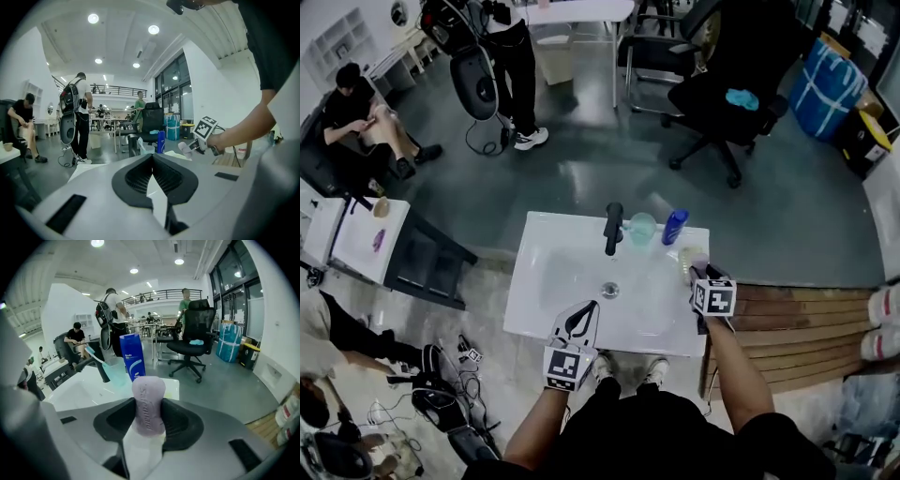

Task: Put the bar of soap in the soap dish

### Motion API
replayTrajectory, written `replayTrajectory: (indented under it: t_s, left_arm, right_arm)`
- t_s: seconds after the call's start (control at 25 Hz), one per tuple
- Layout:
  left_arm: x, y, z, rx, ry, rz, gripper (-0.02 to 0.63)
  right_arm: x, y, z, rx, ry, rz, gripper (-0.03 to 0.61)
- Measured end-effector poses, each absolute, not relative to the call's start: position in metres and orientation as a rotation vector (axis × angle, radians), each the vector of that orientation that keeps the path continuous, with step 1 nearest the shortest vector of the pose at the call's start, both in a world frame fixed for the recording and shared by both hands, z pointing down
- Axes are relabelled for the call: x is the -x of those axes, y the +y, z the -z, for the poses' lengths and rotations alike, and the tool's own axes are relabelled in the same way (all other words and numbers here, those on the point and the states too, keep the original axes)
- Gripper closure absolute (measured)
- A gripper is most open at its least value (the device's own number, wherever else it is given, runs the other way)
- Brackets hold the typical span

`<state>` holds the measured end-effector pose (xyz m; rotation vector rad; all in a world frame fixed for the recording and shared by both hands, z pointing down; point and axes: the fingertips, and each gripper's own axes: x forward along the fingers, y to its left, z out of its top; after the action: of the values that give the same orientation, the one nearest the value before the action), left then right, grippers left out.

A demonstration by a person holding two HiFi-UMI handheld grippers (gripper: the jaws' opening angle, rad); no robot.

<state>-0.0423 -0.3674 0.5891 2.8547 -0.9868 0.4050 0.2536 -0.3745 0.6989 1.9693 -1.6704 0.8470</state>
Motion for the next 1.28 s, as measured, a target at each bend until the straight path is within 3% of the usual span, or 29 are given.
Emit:
replayTrajectory:
  t_s: [0.88,1.12,1.28]
  left_arm:
    - [0.078,-0.377,-0.610,-2.727,-1.131,-0.416,0.594]
    - [0.068,-0.380,-0.606,-2.741,-1.106,-0.416,0.594]
    - [0.049,-0.383,-0.592,-2.772,-1.075,-0.370,0.594]
  right_arm:
    - [-0.273,-0.398,-0.756,-1.909,-1.471,-1.026,0.394]
    - [-0.272,-0.404,-0.682,-2.021,-1.653,-0.806,0.396]
    - [-0.260,-0.389,-0.614,-2.091,-1.764,-0.583,0.438]
